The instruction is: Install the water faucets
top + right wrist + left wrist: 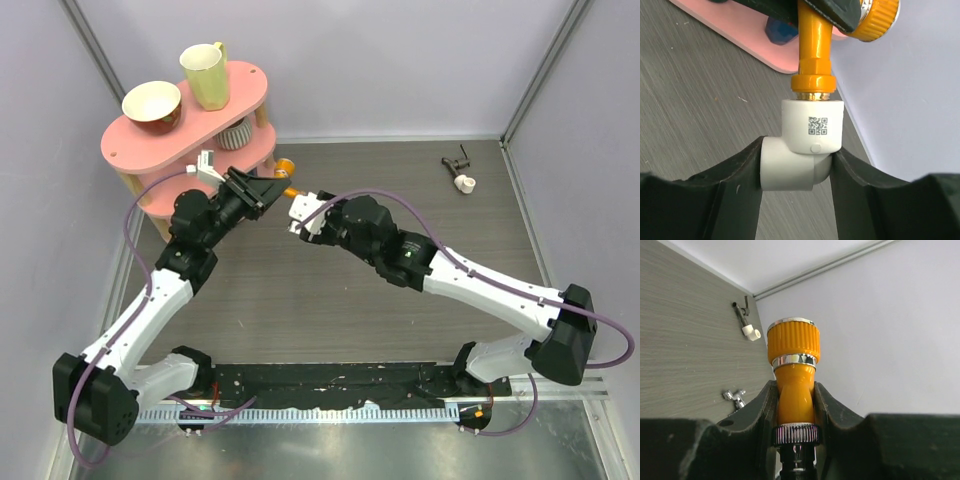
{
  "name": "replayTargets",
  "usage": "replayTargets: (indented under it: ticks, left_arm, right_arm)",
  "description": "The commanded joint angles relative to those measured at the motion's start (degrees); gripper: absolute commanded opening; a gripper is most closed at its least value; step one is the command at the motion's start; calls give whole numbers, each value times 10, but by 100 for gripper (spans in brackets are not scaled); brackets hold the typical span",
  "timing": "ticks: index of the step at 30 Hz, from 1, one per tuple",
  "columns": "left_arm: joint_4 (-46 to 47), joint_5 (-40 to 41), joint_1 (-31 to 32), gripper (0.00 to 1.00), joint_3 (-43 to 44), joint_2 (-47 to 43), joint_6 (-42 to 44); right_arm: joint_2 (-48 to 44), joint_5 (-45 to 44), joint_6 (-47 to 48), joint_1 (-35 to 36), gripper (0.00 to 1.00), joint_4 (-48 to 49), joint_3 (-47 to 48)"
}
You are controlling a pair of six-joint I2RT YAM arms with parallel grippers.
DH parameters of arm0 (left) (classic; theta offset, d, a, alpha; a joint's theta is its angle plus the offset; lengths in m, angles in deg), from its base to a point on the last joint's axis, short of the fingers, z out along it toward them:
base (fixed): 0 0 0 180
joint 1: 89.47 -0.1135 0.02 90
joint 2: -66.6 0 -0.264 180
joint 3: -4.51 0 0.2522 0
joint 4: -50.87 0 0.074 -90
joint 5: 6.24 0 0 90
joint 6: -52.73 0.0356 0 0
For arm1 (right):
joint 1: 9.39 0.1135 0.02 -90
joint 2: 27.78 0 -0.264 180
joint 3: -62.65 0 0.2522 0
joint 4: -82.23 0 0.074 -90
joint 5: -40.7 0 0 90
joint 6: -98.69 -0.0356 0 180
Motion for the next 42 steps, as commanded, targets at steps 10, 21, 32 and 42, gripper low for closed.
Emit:
replayTargets:
  ticks: [10,21,32,42]
  left_arm:
    - [201,-173,4,0,23,16,185]
    - [370,-365,4,0,-19,4,349]
    - [357,-421,3,0,-19,-16,360]
    - [168,-151,3,0,-11,-46,289]
  right_arm:
    - [-35,270,-160,-56,1,-69,91]
    - [-20,683,-505,-223,1,114,94]
    - [60,804,-967,-296,12,512,51]
    - [-9,623,-592,-314,78,83,110]
